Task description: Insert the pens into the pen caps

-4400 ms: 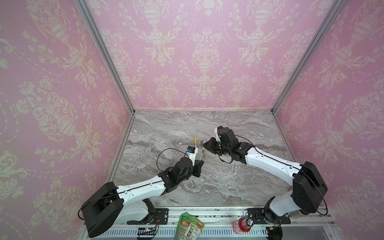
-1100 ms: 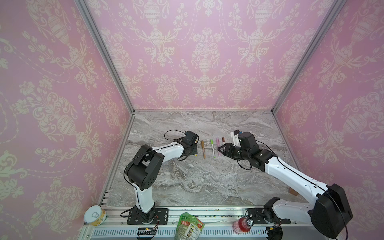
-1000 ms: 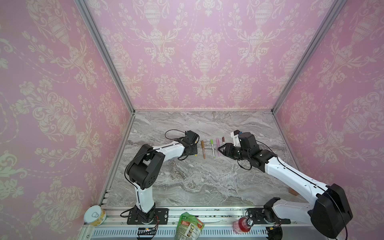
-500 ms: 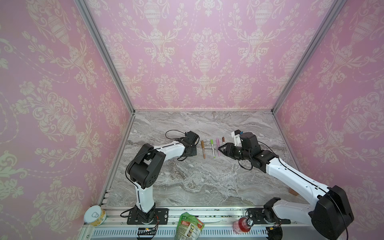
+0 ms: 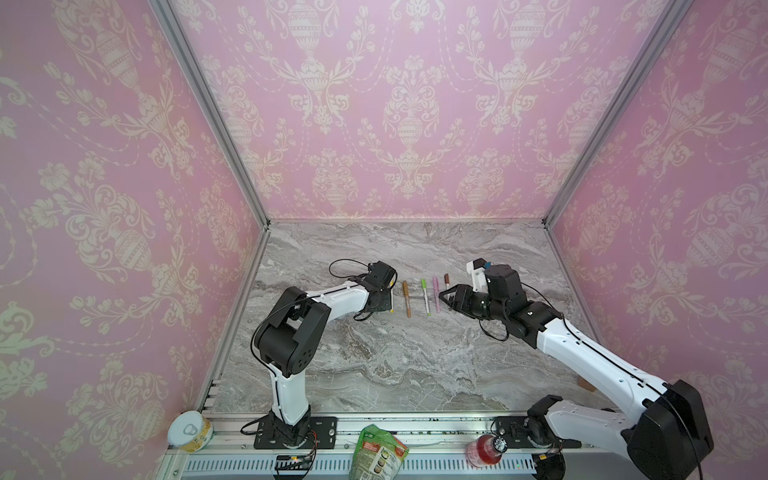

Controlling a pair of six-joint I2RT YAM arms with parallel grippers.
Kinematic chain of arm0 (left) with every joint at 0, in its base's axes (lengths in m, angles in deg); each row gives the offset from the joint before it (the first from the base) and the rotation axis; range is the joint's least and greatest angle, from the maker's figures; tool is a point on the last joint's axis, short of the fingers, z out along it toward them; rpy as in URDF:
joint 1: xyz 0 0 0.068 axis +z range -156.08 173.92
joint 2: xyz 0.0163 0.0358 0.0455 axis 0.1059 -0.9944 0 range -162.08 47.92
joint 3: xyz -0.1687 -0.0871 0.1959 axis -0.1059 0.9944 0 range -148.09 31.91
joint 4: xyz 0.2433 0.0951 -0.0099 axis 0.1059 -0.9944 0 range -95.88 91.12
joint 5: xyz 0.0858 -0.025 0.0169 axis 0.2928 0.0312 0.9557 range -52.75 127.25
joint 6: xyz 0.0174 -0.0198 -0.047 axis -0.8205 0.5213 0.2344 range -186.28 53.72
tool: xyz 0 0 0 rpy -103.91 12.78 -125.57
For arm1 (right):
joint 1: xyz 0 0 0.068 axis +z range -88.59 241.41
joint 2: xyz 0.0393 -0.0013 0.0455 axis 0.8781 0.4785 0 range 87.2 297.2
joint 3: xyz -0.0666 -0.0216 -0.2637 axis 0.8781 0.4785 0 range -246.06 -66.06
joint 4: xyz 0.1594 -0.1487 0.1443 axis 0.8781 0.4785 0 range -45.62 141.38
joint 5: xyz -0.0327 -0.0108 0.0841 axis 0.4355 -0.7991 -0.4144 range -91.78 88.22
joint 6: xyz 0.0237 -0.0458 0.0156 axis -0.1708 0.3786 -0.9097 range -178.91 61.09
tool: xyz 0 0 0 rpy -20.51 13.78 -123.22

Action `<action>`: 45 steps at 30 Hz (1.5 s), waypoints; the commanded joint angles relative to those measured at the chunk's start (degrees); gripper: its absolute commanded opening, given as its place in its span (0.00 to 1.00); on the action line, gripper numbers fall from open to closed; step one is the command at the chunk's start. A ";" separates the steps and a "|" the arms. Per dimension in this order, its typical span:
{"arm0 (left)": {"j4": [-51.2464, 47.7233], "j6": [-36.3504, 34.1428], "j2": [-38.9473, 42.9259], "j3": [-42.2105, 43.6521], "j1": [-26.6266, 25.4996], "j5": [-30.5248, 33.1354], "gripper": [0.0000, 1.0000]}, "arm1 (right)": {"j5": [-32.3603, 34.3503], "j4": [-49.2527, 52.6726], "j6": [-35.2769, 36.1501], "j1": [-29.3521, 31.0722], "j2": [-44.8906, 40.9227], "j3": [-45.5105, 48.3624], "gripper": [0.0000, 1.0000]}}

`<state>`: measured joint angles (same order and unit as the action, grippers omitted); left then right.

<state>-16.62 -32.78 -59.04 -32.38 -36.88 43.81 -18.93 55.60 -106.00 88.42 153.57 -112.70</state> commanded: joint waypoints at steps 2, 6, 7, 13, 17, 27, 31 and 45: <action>0.54 -1.84 5.34 1.13 0.66 0.56 0.31 | 1.36 4.72 2.48 -1.33 -1.50 -2.46 0.47; 2.77 -6.16 14.75 2.76 0.66 -0.04 0.38 | 3.28 7.67 6.97 -4.12 -0.81 -4.97 0.47; 3.19 -7.72 18.21 3.37 0.70 0.91 0.41 | 4.28 7.72 8.19 -5.21 -0.61 -5.34 0.47; 11.67 -20.21 41.02 13.61 2.78 15.33 0.51 | 15.32 4.86 15.63 -12.35 -0.18 -4.16 0.52; 15.40 -23.07 49.79 23.38 12.68 19.79 0.52 | 24.65 1.85 22.93 -14.40 -1.80 -0.69 0.57; 44.66 -29.33 43.59 42.64 23.86 28.89 0.73 | 39.04 -29.16 43.32 -14.95 -15.19 28.63 0.64; 59.32 -29.60 35.61 47.04 26.83 23.94 0.75 | 38.05 -56.48 44.14 -17.38 -9.31 39.09 0.65; 74.90 -30.90 13.53 43.71 32.48 1.25 0.99 | 27.62 -70.29 45.93 -22.51 22.10 28.27 0.71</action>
<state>54.46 -63.84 -45.64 13.19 -6.00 49.58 10.79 -14.43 -60.76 66.36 176.00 -81.05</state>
